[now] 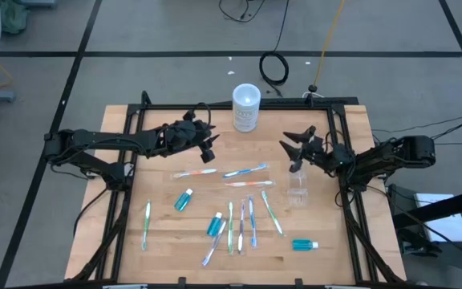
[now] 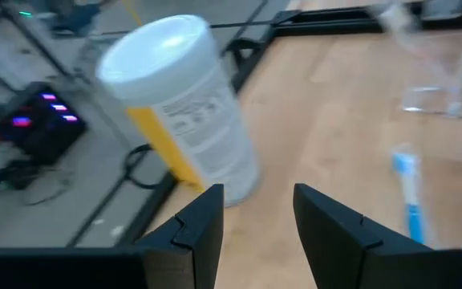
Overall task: Pick & Place toothbrushing station
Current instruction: Put the left mouthwash into the transparent organizer
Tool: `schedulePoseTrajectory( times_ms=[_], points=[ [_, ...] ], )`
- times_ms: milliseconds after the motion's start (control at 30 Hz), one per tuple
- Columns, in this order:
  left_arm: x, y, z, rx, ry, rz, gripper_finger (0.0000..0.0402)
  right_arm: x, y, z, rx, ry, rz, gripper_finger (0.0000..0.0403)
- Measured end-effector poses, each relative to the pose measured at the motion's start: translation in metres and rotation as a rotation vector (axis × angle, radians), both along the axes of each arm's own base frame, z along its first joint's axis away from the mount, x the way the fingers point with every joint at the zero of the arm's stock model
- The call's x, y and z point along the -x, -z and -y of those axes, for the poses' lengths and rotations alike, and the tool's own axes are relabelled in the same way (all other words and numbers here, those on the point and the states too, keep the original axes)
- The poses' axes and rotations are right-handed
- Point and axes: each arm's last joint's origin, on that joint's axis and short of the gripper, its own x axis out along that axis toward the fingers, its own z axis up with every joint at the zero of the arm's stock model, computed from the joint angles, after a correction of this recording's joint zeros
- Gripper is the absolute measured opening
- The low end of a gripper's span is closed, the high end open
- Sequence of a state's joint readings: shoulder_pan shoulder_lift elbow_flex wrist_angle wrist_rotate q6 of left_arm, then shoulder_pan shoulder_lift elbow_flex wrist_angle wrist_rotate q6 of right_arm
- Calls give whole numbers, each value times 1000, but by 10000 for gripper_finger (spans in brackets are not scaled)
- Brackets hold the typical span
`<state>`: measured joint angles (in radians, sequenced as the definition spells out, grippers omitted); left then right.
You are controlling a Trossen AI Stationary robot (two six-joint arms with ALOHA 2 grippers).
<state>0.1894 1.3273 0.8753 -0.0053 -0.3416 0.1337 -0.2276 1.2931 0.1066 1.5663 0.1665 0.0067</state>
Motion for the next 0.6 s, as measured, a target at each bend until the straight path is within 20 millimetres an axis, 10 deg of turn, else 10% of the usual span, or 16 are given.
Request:
schedulePoseTrajectory(
  times_ms=[600],
  points=[
    [7,21,29,367,133,-138,157,13,-36,-6,159,-52,171,175]
  ],
)
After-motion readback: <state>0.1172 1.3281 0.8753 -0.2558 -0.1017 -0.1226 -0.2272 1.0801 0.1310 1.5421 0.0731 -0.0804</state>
